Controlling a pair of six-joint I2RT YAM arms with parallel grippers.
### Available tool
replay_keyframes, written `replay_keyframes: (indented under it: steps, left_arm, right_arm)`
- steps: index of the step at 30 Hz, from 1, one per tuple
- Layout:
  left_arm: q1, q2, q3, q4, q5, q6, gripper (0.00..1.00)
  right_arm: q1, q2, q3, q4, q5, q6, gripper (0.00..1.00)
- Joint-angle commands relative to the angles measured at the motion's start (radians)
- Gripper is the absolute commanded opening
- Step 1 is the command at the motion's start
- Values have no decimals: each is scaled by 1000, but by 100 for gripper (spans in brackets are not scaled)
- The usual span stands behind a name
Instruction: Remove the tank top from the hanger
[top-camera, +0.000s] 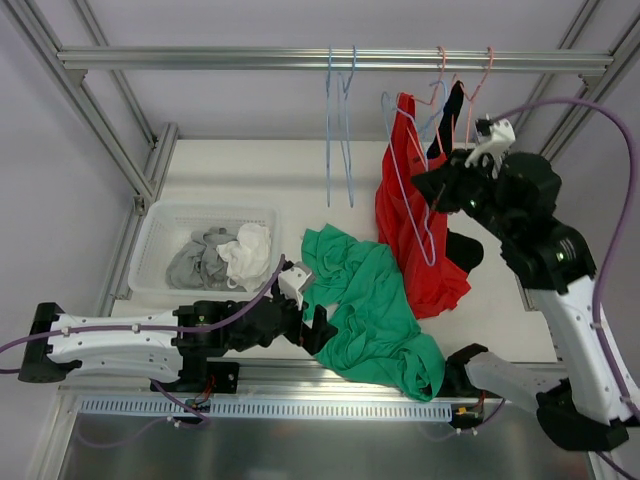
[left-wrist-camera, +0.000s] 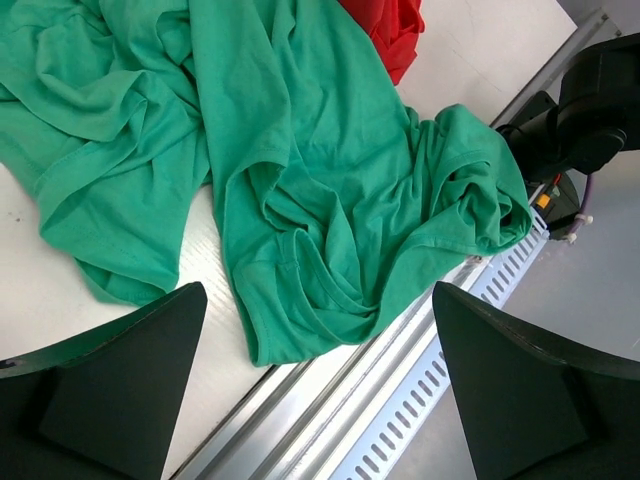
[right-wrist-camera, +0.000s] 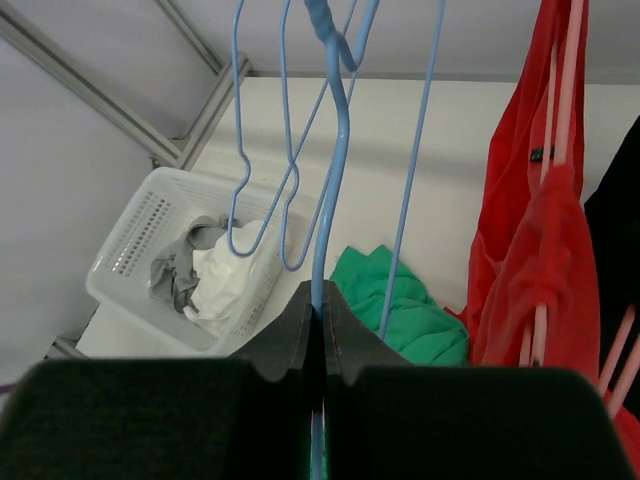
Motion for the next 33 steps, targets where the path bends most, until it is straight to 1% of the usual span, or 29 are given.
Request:
replay_keyframes:
  steps: [1, 8, 10, 12, 15, 17, 22, 24, 28, 29, 30, 32, 33]
  left_arm:
    - [-9, -10, 38, -23, -35, -3, 99]
    - [-10, 22, 38, -37, -2, -15, 99]
    - [-10, 41, 50, -38, -1, -18, 99]
    - [-10, 53, 61, -38, -2, -26, 99]
    - [-10, 73, 78, -37, -16, -32, 99]
    - [-9, 84, 90, -35, -28, -37, 99]
    - [-10, 145, 139, -37, -64, -34, 99]
    - [-10, 186, 156, -35, -90, -38, 99]
    - [-10, 268, 216, -37, -147, -43, 99]
    - [-10, 306, 228, -35, -150, -40, 99]
    - [-10, 327, 245, -37, -154, -40, 99]
    - [-7, 404, 296, -35, -156, -34, 99]
    - [-4, 433, 317, -35, -154, -26, 99]
  right_arm:
    - [-1, 130, 167, 21, 52, -54, 0]
    - [-1, 397, 405, 22, 52, -86, 0]
    - [-1, 483, 456, 22, 85, -97, 1]
    - [-3, 537, 523, 22, 90, -100, 0]
    - [-6, 615, 582, 19, 102, -132, 0]
    - [-9, 649, 588, 18, 102, -126, 0]
    - [-14, 646, 504, 15, 87, -111, 0]
    - [-23, 627, 458, 15, 31, -88, 0]
    - [-26, 555, 404, 16, -19, -73, 0]
    - [-28, 543, 401, 16, -34, -71, 5]
    - [-31, 514, 398, 15, -48, -71, 14]
    - [-40, 482, 378, 13, -80, -65, 43]
    - [-41, 442, 370, 12, -91, -65, 48]
